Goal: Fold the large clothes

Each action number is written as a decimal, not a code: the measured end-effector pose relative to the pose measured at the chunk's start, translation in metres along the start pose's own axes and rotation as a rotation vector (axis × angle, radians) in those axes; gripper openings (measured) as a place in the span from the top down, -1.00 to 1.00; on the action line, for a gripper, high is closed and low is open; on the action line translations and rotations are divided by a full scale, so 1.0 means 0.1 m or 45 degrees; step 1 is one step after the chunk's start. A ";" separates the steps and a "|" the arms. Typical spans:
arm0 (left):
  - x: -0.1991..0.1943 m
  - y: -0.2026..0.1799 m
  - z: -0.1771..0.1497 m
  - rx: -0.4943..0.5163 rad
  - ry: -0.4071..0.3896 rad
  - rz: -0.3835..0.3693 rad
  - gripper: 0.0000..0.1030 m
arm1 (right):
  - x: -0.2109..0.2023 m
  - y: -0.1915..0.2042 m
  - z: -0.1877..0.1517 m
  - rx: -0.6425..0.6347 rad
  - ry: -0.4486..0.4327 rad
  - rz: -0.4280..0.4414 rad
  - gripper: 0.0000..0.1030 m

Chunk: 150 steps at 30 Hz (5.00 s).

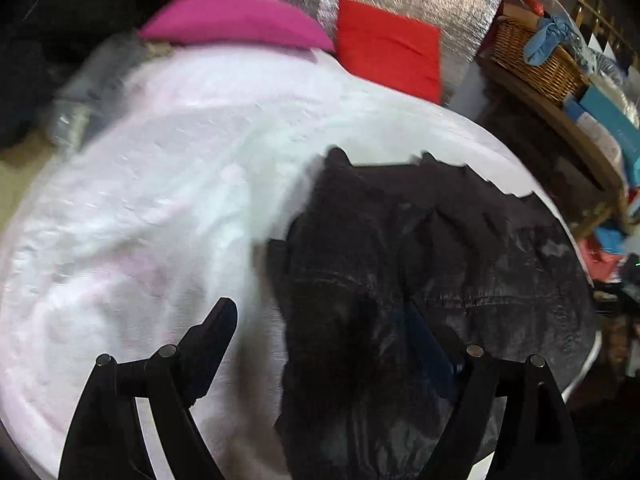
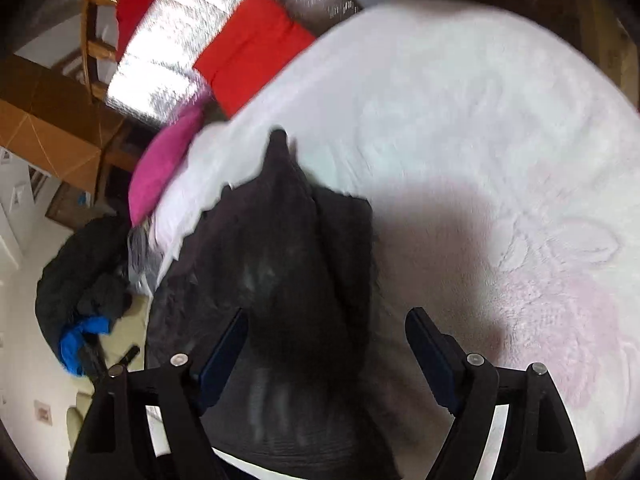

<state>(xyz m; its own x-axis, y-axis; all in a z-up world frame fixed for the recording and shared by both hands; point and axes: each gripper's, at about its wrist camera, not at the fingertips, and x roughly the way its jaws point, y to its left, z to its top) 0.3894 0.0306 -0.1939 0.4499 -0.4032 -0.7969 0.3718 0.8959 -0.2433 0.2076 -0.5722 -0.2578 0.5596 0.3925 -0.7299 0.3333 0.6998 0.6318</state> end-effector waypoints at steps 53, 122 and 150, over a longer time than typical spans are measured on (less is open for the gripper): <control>0.11 -0.45 0.08 -0.224 -0.009 0.227 -0.36 | 0.51 0.96 0.17 -0.066 -0.208 -0.115 -0.48; 0.86 -0.03 0.79 -0.468 0.233 0.234 -0.57 | 0.89 1.51 0.25 -0.169 -0.133 -0.137 -0.49; -1.97 -2.02 -0.90 0.022 -0.482 0.635 -0.84 | -0.96 2.57 -1.79 -0.648 -0.607 -0.374 -0.59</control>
<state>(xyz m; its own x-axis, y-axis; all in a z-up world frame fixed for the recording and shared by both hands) 0.1527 -0.0538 -0.0374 0.8280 0.0219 -0.5602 0.0543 0.9914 0.1190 0.1038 -0.3236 -0.0718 0.8081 -0.0724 -0.5846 0.1927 0.9703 0.1463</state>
